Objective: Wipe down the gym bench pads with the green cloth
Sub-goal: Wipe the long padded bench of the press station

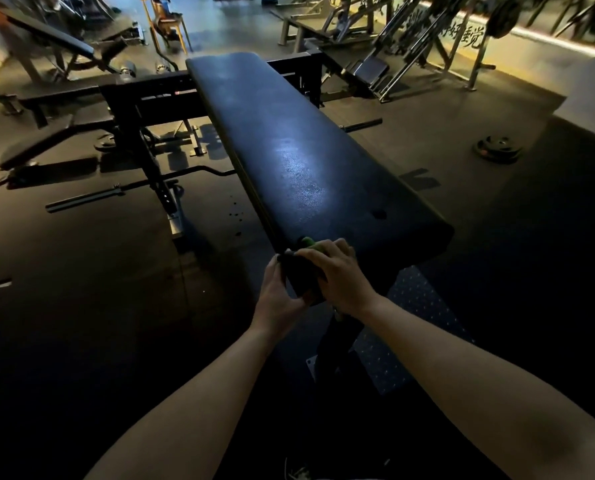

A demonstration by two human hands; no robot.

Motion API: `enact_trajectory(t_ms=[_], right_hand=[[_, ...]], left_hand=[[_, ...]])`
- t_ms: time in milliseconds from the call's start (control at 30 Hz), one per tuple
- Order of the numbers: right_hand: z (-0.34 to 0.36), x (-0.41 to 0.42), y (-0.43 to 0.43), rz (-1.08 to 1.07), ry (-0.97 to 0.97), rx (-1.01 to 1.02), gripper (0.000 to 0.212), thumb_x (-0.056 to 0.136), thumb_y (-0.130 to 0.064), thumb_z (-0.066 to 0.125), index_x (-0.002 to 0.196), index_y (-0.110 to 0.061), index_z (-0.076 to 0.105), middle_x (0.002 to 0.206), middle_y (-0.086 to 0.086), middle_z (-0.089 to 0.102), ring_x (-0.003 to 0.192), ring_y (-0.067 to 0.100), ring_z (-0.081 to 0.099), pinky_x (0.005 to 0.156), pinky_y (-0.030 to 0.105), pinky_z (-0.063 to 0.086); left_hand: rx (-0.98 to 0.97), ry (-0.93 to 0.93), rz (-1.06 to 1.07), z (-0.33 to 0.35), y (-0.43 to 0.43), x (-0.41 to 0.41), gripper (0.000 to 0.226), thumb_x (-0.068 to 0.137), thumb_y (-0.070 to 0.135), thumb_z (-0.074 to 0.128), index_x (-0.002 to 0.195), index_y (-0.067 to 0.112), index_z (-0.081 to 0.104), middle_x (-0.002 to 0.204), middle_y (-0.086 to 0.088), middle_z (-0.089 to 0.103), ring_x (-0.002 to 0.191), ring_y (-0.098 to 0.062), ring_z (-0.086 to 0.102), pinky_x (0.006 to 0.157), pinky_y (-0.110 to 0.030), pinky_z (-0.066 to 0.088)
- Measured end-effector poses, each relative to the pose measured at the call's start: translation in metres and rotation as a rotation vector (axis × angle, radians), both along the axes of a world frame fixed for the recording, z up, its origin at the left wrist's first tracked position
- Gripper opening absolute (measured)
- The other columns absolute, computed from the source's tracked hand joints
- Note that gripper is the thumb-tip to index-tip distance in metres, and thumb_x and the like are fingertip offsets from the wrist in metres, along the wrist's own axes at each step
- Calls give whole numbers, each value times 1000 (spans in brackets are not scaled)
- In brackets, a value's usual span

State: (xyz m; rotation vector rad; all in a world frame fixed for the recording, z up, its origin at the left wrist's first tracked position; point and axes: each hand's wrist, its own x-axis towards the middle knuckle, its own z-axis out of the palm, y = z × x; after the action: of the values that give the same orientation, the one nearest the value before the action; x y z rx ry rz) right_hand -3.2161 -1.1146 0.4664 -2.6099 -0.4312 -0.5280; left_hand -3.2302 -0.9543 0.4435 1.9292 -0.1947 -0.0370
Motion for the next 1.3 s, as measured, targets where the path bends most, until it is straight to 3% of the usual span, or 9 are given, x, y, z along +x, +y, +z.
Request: enact_trajectory(t_ms=[100,267,500,633,767,900,1000,1133,1300], right_hand=[[1,7,-33,-272,19,11,37,85,-16,59,118,-32,64,116,-1,59,100,29,50,83,37,35],[-4,0,-44,-611,38,193,29,90,-25,53,119,-27,55,118,11,49,101,37,47,89,48,43],[-11,-39,21,-253,-5,253,41,82,-24,51,121,-24,61,126,5,43,106,25,38,95,30,34],[-5,-49,17,-13,-24,92,53,80,-33,46,129,-21,60,126,12,49,104,30,43,92,31,40],[-4,-43,-13,-72,44,-116,61,74,-33,61,135,-32,50,128,11,49,111,33,43,97,44,44],[-7,-44,-30,-33,46,-42,63,70,-11,73,129,-23,55,107,13,55,93,32,51,85,45,51],[-13,-48,-20,85,23,-24,61,72,-3,70,130,-17,55,111,15,55,93,31,53,84,42,52],[-24,-47,-13,143,-36,-188,70,75,-18,70,140,-21,45,121,12,48,100,29,49,84,40,43],[-32,-43,-38,15,-37,-252,63,74,-33,48,136,-33,40,113,7,43,95,28,40,81,40,26]], left_hand=[[177,-53,33,2,-2,-3,83,84,38,78,153,21,35,164,2,21,151,-14,19,120,-27,17],[180,-76,26,3,-8,-13,68,92,30,71,151,27,38,167,4,14,150,-13,16,114,-27,17],[39,31,48,17,-7,-12,47,101,20,55,147,20,47,164,2,24,146,-3,20,112,-11,14],[-104,136,146,29,-17,-13,59,91,36,33,143,17,54,162,-1,31,149,-12,25,121,-28,19],[-67,150,172,32,-28,-17,45,105,22,38,149,17,46,164,-2,26,151,-16,22,114,-22,17],[-64,195,221,33,-39,-23,45,108,20,37,152,18,41,165,-1,23,152,-16,19,115,-26,14],[-107,228,247,39,-43,-26,44,108,24,35,150,20,44,165,-2,24,152,-16,20,123,-31,9],[-205,297,320,46,-48,-35,45,91,43,36,130,35,57,151,-5,46,139,-21,42,118,-48,32],[-93,251,311,51,-61,-38,44,108,27,33,150,22,43,165,-3,23,152,-18,18,124,-34,13]])
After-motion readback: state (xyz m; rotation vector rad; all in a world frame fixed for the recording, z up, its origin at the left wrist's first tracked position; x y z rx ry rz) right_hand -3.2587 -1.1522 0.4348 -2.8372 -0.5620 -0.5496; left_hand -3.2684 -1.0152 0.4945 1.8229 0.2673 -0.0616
